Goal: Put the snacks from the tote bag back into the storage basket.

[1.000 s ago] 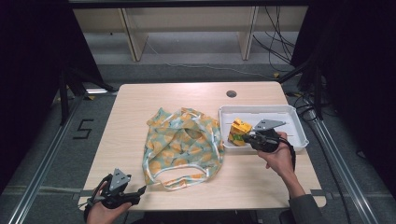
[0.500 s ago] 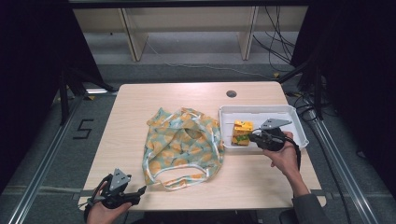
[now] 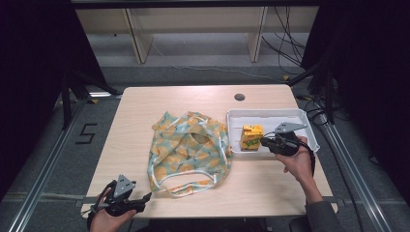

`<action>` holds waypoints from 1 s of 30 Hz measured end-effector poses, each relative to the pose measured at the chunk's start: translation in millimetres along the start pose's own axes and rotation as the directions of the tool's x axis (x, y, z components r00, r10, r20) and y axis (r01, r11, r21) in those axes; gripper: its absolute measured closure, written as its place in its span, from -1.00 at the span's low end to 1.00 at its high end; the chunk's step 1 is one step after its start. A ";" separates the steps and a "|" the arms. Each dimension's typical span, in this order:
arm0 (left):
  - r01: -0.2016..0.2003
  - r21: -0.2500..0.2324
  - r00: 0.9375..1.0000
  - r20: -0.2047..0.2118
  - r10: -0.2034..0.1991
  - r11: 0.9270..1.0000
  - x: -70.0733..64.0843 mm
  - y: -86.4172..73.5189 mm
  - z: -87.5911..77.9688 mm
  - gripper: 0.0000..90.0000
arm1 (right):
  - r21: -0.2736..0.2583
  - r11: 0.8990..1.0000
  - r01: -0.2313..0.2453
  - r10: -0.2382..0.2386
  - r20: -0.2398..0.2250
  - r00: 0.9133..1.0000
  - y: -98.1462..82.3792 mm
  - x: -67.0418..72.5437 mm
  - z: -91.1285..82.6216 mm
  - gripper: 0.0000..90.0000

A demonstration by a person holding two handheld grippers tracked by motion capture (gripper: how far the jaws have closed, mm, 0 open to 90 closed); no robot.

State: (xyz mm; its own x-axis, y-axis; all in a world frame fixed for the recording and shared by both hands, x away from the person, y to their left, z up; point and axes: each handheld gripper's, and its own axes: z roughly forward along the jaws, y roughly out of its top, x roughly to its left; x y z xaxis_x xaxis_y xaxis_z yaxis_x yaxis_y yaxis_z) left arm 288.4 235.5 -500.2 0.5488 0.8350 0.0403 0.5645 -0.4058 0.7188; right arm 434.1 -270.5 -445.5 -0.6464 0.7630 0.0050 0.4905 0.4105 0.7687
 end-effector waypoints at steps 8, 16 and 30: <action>0.025 -0.015 0.999 -0.020 -0.026 1.000 -1.6 -0.5 1.9 -0.36 | -0.061 0.998 0.028 -0.031 -0.039 0.999 1.4 16.4 -8.7 0.42; -0.005 0.017 1.000 -0.007 0.006 1.000 1.0 -0.1 -0.9 -0.36 | -0.116 0.993 -0.038 0.032 -0.050 0.998 -0.8 28.8 -15.4 -0.04; -0.001 0.012 1.000 -0.011 0.002 1.000 0.7 -0.5 -1.1 -0.36 | -0.131 0.990 -0.052 0.046 -0.050 0.998 -13.4 36.5 -15.3 -0.23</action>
State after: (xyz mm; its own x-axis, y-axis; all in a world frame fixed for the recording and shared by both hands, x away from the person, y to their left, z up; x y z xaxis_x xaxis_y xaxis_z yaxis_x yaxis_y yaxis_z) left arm 287.8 236.7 -499.8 0.5427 0.8384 0.0494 0.5713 -0.4116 0.7100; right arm 395.0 -255.8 -445.8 -0.6516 0.7552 0.0718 0.4426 0.3017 0.8444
